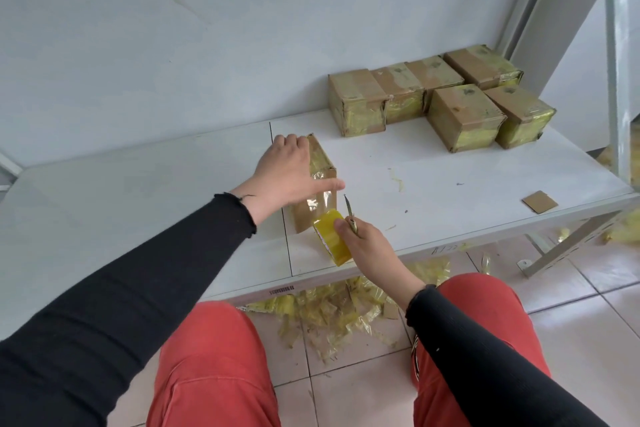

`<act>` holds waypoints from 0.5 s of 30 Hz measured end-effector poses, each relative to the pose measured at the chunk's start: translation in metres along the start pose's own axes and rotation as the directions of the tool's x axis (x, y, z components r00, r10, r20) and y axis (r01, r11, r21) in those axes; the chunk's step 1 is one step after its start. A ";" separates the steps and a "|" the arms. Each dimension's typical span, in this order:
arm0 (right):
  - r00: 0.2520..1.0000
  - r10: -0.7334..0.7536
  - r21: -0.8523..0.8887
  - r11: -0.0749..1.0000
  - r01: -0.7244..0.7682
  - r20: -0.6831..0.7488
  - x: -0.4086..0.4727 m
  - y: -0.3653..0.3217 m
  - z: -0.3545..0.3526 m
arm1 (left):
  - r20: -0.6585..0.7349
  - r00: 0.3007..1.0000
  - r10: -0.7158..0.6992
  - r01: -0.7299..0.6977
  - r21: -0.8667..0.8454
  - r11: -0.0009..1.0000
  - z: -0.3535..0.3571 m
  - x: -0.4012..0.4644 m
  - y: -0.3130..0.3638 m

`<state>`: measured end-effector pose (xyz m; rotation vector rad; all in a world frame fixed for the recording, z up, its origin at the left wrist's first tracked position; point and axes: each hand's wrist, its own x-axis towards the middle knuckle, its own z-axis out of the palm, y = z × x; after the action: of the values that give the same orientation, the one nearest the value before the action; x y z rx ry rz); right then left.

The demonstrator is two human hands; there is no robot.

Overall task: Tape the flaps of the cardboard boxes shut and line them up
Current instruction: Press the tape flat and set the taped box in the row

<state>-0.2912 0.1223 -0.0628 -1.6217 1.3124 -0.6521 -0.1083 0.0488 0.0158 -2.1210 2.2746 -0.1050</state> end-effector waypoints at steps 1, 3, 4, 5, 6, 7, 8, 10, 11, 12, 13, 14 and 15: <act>1.000 -0.003 0.011 1.000 0.003 0.001 -0.001 0.000 0.000 | -0.045 0.999 -0.009 0.011 0.049 0.999 0.005 0.000 0.008; 1.000 -0.025 0.055 0.998 0.025 0.003 -0.006 -0.001 -0.005 | -0.103 0.995 -0.010 0.016 0.060 0.998 0.008 0.004 0.011; 0.999 -0.053 0.106 0.993 0.051 0.015 -0.009 -0.004 -0.009 | -0.096 0.995 -0.015 0.017 0.020 1.000 0.005 0.007 0.006; 0.995 -0.100 0.170 0.981 0.094 0.028 -0.012 -0.008 -0.014 | -0.061 0.998 -0.026 0.022 -0.060 0.998 -0.001 0.012 -0.002; 0.989 -0.143 0.229 0.965 0.130 0.039 -0.015 -0.014 -0.019 | -0.001 0.999 -0.045 0.044 -0.173 0.984 -0.008 0.018 -0.011; 0.983 -0.174 0.276 0.949 0.154 0.049 -0.018 -0.021 -0.024 | 0.086 0.995 -0.058 0.082 -0.298 0.951 -0.014 0.024 -0.023; 0.979 -0.199 0.307 0.936 0.174 0.053 -0.019 -0.031 -0.029 | 0.186 0.981 -0.055 0.129 -0.411 0.903 -0.019 0.027 -0.034; 0.965 -0.255 0.306 0.925 0.226 0.056 -0.017 -0.045 -0.033 | 0.395 0.919 0.010 0.237 -0.571 0.786 -0.020 0.028 -0.050; 0.960 -0.274 0.300 0.922 0.244 0.061 -0.014 -0.050 -0.032 | 0.471 0.881 0.034 0.291 -0.598 0.747 -0.015 0.028 -0.054; 0.957 -0.285 0.301 0.919 0.254 0.063 -0.009 -0.054 -0.031 | 0.505 0.862 0.025 0.333 -0.605 0.723 -0.006 0.029 -0.055; 0.956 -0.288 0.300 0.918 0.259 0.056 -0.003 -0.055 -0.029 | 0.488 0.873 -0.013 0.347 -0.601 0.720 0.004 0.034 -0.055; 0.957 -0.289 0.285 0.921 0.266 0.039 0.002 -0.058 -0.027 | 0.429 0.901 -0.067 0.339 -0.600 0.725 0.010 0.040 -0.052; 0.957 -0.289 0.265 0.926 0.271 0.034 0.008 -0.058 -0.026 | 0.367 0.924 -0.107 0.328 -0.618 0.714 0.014 0.047 -0.047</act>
<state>-0.2843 0.1069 -0.0007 -1.6127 0.9065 -0.8897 -0.0640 -0.0013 0.0058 -2.4557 2.0329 1.1425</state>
